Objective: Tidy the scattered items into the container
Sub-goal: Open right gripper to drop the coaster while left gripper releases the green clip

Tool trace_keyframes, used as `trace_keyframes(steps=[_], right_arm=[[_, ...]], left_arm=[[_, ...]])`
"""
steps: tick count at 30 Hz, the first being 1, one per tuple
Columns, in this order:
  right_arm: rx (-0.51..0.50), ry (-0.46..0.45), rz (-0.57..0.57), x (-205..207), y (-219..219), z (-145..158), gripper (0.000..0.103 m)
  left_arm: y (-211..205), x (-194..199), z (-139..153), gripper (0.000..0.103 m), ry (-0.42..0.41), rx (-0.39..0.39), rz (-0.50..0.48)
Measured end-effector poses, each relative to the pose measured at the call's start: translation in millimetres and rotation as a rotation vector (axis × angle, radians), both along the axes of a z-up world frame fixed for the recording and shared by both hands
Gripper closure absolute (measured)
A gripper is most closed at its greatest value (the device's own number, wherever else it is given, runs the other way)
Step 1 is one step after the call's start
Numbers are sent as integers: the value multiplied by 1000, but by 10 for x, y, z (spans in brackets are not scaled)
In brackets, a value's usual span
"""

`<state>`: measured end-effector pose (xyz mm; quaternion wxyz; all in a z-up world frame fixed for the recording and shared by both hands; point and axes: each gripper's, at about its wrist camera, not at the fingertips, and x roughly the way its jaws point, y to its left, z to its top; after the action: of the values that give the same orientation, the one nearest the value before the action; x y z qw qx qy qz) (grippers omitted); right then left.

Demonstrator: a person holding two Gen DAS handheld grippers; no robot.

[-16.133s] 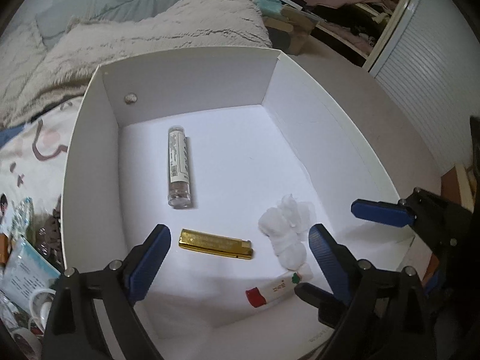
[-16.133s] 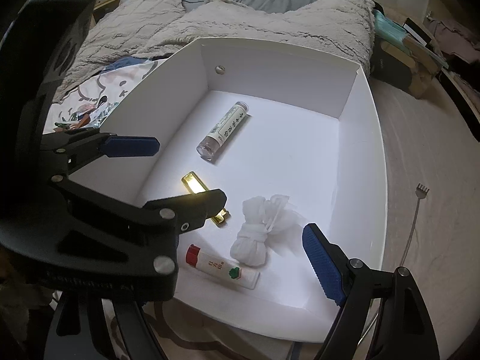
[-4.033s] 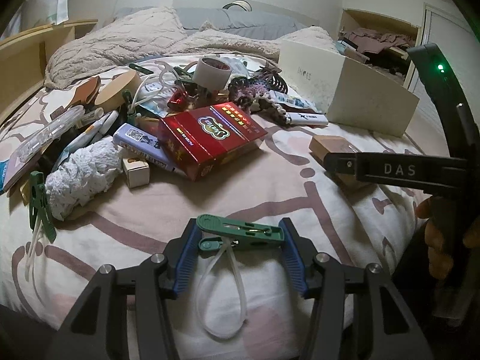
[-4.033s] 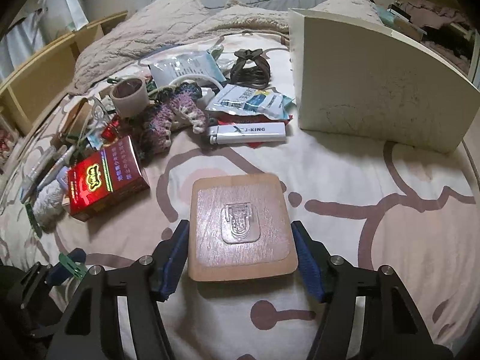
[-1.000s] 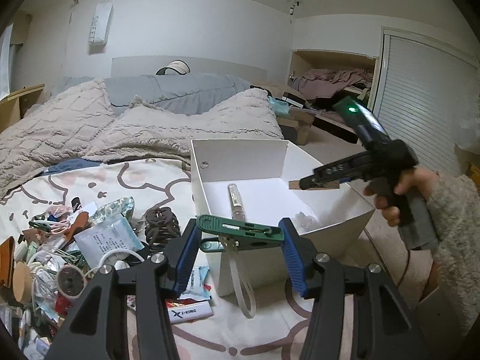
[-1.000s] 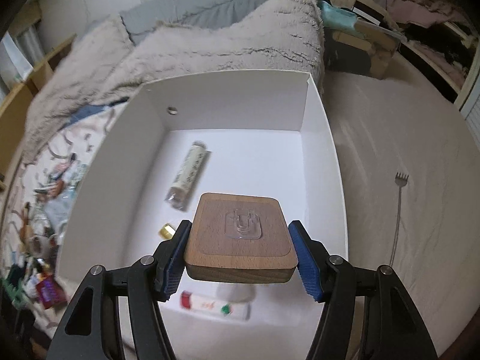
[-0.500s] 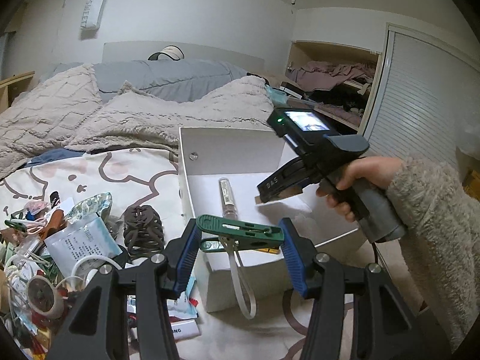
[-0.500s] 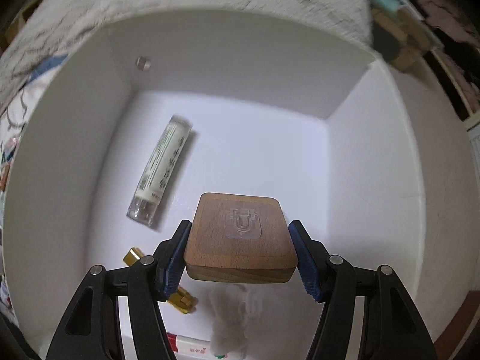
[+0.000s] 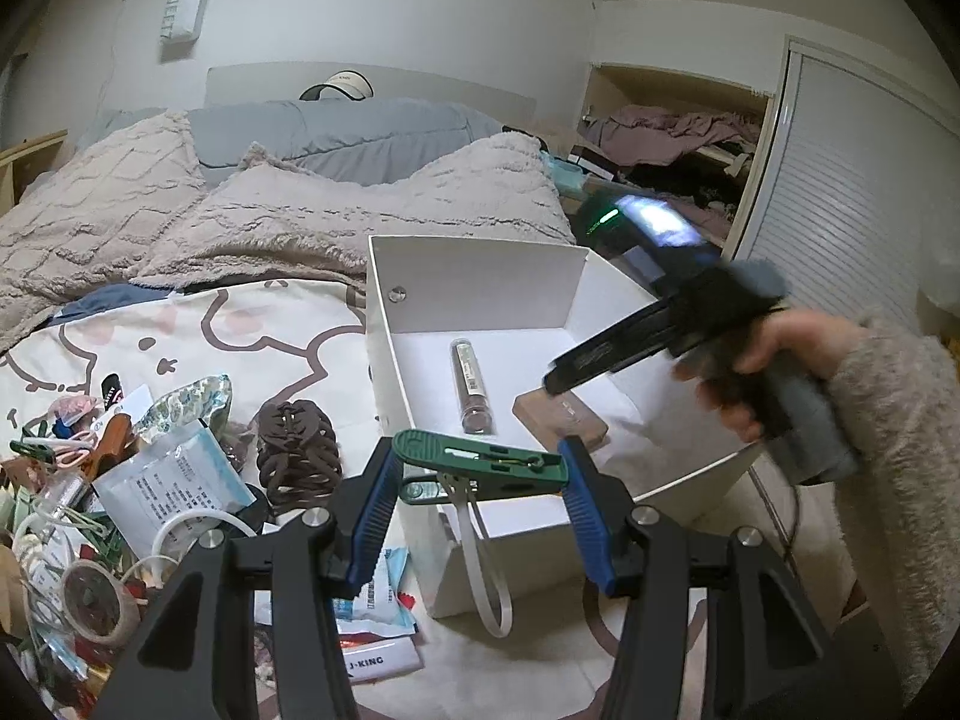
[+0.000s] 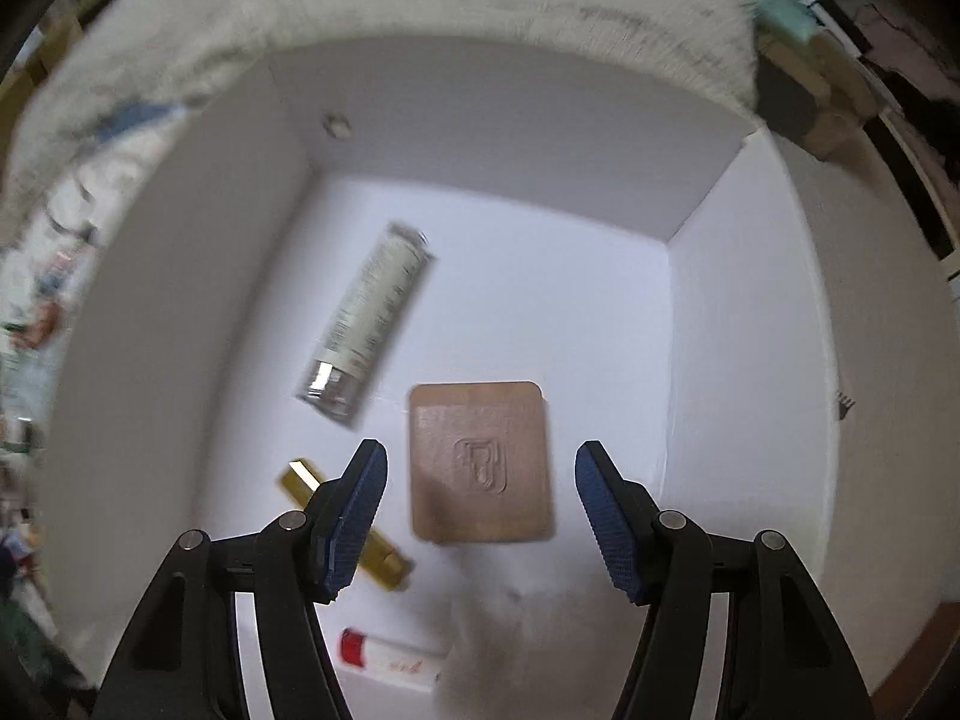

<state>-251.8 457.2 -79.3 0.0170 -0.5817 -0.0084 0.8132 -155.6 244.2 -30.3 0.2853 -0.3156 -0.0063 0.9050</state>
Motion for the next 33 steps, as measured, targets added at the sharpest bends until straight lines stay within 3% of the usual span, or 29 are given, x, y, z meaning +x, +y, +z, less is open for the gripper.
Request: trace_keyframes(steps=[6,9,15,20,29,33], right_arm=[[-47,151,17,559,263,302,38],[-79,193,-5,698,527,269,38],[-91,184,9,437,468,223,38],[28,128,71,459,237,140,38],[56,68,115,504,153,84,38],[67,44,140,523,78,37,38]], left_arm=[[125,-173,137,50,-22,3,-25],[280,-266,193,50,-28,-17,-47],[689,-476,195,50,-75,-101,-96],[975,-710,92,50,-127,-181,-111],[1328,-1053,-290,50,-337,-293,-139],[1346,-1125,-382,50,-399,-301,-134]])
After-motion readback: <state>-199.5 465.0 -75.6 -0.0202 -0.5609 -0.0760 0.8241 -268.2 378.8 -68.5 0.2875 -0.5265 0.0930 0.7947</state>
